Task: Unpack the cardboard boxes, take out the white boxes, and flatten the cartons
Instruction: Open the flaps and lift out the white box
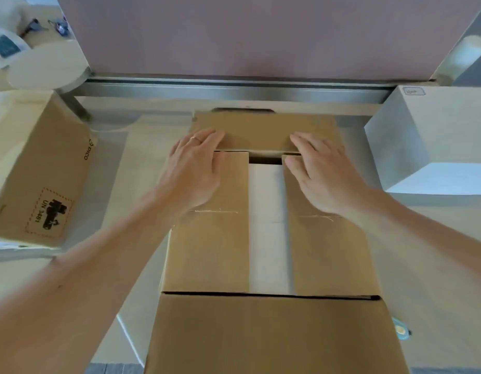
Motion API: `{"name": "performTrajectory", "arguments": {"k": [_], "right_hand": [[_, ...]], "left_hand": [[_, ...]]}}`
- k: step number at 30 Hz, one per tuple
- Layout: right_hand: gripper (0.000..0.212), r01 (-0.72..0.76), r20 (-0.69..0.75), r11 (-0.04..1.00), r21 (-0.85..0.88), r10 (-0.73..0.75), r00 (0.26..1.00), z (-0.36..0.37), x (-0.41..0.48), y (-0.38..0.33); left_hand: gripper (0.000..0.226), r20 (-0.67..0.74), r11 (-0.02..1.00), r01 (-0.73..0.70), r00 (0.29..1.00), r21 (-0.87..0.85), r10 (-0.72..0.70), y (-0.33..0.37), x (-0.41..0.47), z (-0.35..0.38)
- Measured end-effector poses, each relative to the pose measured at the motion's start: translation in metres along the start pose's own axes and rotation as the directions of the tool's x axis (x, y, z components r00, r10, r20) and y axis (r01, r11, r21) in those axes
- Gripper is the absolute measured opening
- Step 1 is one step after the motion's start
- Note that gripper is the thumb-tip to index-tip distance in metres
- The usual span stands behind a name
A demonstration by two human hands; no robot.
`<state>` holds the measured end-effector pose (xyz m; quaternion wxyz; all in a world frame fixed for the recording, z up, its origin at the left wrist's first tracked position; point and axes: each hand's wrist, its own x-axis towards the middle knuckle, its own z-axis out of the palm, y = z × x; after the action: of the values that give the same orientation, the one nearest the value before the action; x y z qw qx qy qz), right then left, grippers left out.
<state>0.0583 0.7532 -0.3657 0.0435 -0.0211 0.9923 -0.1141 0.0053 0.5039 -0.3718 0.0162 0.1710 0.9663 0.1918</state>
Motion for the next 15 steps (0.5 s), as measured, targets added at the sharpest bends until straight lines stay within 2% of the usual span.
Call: {"name": "performTrajectory", "arguments": {"k": [5,9,11,12,14,15], "right_hand": [[0.048,-0.045,-0.007,0.998,0.040,0.046,0.999,0.015,0.013,0.009],[0.053,-0.052,0.129,0.996,0.071,0.043,0.991,0.003,0.019,0.006],[0.051,0.103,0.059,0.987,0.126,-0.111,0.992,-0.008,0.003,0.002],[0.048,0.237,0.011,0.964,0.122,-0.240,0.971,-0.013,-0.009,-0.002],[0.037,0.472,0.031,0.876,0.098,-0.477,0.878,-0.016,-0.034,-0.006],[0.033,0.556,0.082,0.829,0.067,-0.560,0.825,-0.016,-0.044,-0.005]], "left_hand": [[0.033,-0.032,0.999,-0.033,0.999,-0.040,0.032,-0.010,0.005,0.012],[0.033,0.065,0.994,-0.078,0.995,0.071,0.073,-0.005,0.008,0.001],[0.035,0.024,0.955,-0.294,0.956,0.047,0.293,0.002,-0.004,-0.010],[0.034,0.028,0.901,-0.434,0.901,0.019,0.434,0.006,-0.014,-0.016],[0.026,0.118,0.764,-0.645,0.757,-0.024,0.643,0.010,-0.034,-0.022],[0.021,0.181,0.721,-0.692,0.707,-0.021,0.684,0.011,-0.042,-0.021]]}}
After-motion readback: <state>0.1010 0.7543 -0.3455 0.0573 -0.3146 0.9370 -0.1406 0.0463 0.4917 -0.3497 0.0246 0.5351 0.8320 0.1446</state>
